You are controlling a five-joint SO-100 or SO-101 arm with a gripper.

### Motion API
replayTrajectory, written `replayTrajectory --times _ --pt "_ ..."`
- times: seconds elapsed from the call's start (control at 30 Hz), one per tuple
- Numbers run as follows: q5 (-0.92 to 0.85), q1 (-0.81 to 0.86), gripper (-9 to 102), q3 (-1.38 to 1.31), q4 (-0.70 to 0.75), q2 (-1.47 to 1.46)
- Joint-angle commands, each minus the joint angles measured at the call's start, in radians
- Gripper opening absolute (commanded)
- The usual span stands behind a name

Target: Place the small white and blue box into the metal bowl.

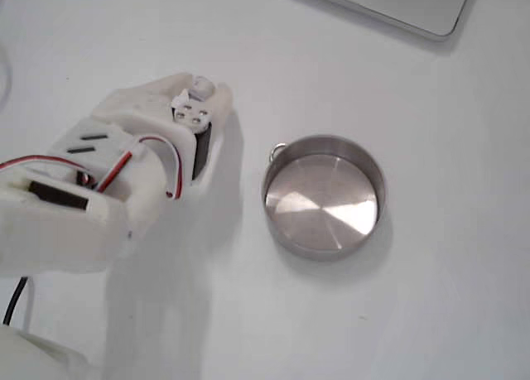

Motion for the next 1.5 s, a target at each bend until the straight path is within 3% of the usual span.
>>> replayTrajectory --times 0.0,0.53,0.77,1.47 --pt "0.009 -0.003 7 -0.008 -0.018 0.000" --pt "0.009 0.015 -4 -0.002 -0.018 0.021" --pt "0.009 0.044 -4 0.075 -0.005 0.196" --pt "0.009 0.465 -3 0.301 -0.015 0.543"
